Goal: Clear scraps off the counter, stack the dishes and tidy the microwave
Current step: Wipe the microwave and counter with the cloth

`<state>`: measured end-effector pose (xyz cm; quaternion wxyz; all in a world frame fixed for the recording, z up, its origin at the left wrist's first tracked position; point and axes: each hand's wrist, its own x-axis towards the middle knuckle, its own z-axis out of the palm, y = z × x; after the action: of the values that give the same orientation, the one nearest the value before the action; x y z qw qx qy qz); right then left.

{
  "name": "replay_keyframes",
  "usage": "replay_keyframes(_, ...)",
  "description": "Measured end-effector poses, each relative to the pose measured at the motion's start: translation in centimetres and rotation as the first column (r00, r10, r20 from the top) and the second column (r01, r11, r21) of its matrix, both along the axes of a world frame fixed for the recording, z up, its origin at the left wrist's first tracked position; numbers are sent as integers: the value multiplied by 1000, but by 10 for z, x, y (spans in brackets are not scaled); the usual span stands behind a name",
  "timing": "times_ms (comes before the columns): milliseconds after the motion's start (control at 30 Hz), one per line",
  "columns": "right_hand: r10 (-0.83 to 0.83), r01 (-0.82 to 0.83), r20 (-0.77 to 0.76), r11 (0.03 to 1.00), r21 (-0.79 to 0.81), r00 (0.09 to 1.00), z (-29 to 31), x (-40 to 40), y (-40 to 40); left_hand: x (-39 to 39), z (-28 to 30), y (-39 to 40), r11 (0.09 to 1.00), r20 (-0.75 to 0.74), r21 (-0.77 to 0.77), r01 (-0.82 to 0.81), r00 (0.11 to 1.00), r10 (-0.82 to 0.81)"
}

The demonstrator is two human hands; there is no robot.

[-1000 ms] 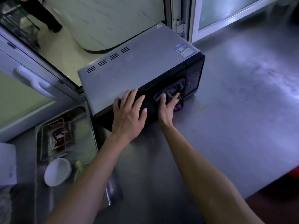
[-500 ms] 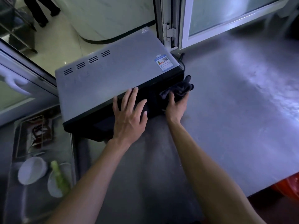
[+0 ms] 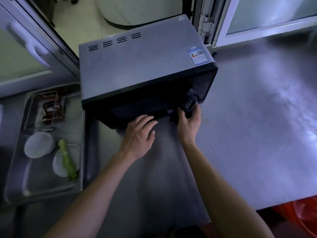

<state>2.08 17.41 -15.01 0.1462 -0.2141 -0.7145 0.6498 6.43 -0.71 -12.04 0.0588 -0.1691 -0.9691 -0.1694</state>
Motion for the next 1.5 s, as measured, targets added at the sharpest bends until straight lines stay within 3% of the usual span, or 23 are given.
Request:
replay_keyframes(133, 170, -173, 38, 976, 133, 985, -15, 32, -19, 17, -15, -23, 999, 155, -16, -29, 987, 31)
replay_keyframes(233, 334, -367, 161, 890, 271, 929, -31, 53, -35, 32, -29, -47, 993, 244, -62, -101, 963, 113)
replay_keyframes(300, 452, -518, 256, 778, 355, 855, -42, 63, -48, 43, -40, -64, 984, 294, -91, -154, 940, 174)
replay_keyframes(400, 546, -761, 530, 481, 436, 649, -54, 73, -73, 59, -55, -86, 968, 352, -113, -223, 902, 249)
replay_keyframes(467, 525, -788, 588, 384, 481, 615, -61, 77, -85, 67, -63, -97, 961, 390, -122, -250, 878, 278)
replay_keyframes(600, 443, -692, 542, 337, 638, 715, -74, 81, -82, 73, -72, -106, 959, 425, -136, -248, 860, 283)
replay_keyframes(833, 460, -772, 670, 55, 634, 583, -104, 79, -70, 69, -84, -85, 984, 450, -135, -120, 877, 168)
replay_keyframes(1033, 452, -785, 700, 2, 619, 553, -103, 69, -119, 73, -100, -111, 953, 471, -283, -110, 849, 238)
replay_keyframes(1267, 504, -837, 723, -2, 547, 471, -97, 55, -194, 67, -108, -164, 917, 491, -296, -267, 781, 386)
replay_keyframes(1500, 497, -813, 705, 3, 582, 506, -106, 54, -201, 58, -112, -175, 926, 481, -278, -257, 797, 366)
